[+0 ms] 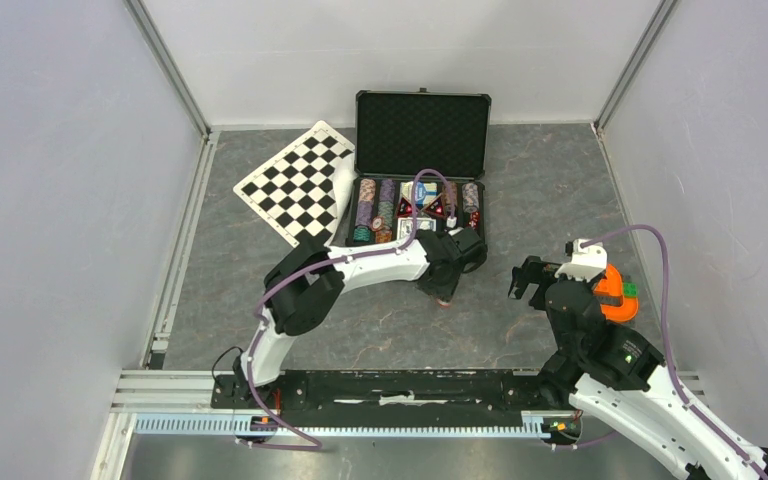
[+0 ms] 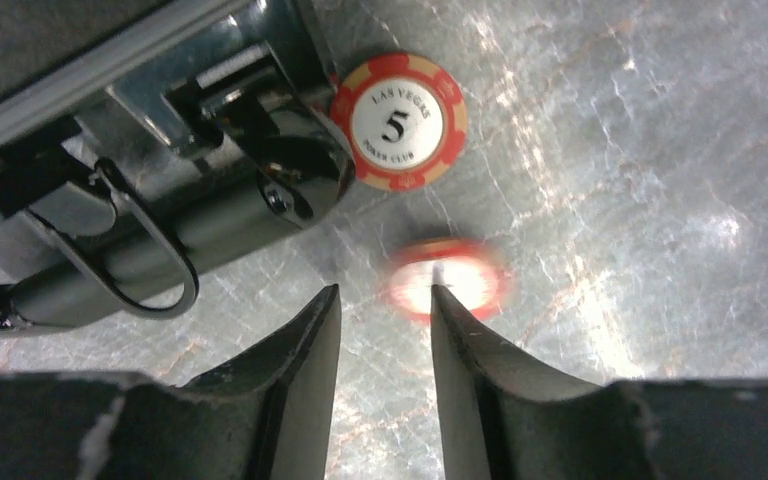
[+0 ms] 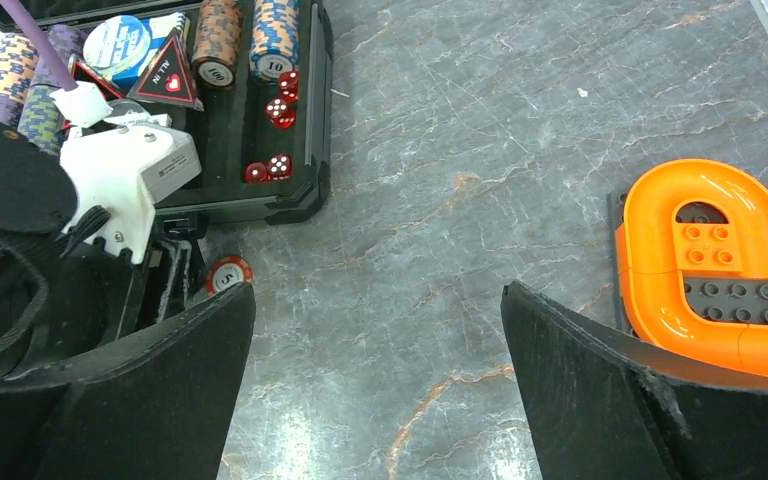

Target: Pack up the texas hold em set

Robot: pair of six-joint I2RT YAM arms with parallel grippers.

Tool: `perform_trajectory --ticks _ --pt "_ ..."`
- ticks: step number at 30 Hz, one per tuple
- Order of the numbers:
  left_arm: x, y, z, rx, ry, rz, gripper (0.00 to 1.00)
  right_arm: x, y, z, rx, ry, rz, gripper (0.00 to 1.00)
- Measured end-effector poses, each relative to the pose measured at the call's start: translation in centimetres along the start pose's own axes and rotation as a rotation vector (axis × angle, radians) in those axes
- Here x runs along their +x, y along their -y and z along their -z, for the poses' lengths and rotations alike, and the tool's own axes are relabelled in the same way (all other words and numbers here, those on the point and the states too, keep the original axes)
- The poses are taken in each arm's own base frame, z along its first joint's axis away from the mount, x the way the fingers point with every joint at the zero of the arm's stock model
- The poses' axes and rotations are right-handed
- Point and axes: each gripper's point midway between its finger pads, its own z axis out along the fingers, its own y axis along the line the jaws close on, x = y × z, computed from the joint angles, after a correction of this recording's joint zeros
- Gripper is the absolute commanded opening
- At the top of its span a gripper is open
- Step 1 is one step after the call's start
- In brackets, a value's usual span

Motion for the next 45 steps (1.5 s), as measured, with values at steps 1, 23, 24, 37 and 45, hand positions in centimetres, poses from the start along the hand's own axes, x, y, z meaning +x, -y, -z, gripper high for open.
perform_trajectory --ticks 1,23,24,37,45 --pt "0.1 0.0 0.3 0.002 0.002 -0.002 0.40 0.0 0.0 0.0 -0.001 -0.001 0.000 0.99" --pt "-0.4 1.6 3.9 0.080 0.105 -0.018 0.88 3.6 -0.6 -1.1 0.054 -0.191 0.130 0.93" --pt "-0.4 1.5 3.9 0.076 0.112 -0.017 0.88 4.2 -0.6 -1.1 0.063 -0.224 0.147 0.93" --pt "1.6 -6.4 9.5 0.071 0.259 0.092 0.89 11.9 -0.5 1.1 0.057 -0.613 0.071 0.87" --pt "2.3 -9.8 12.5 0.095 0.376 0.128 0.90 18.1 2.6 2.9 0.178 -0.868 0.040 0.84"
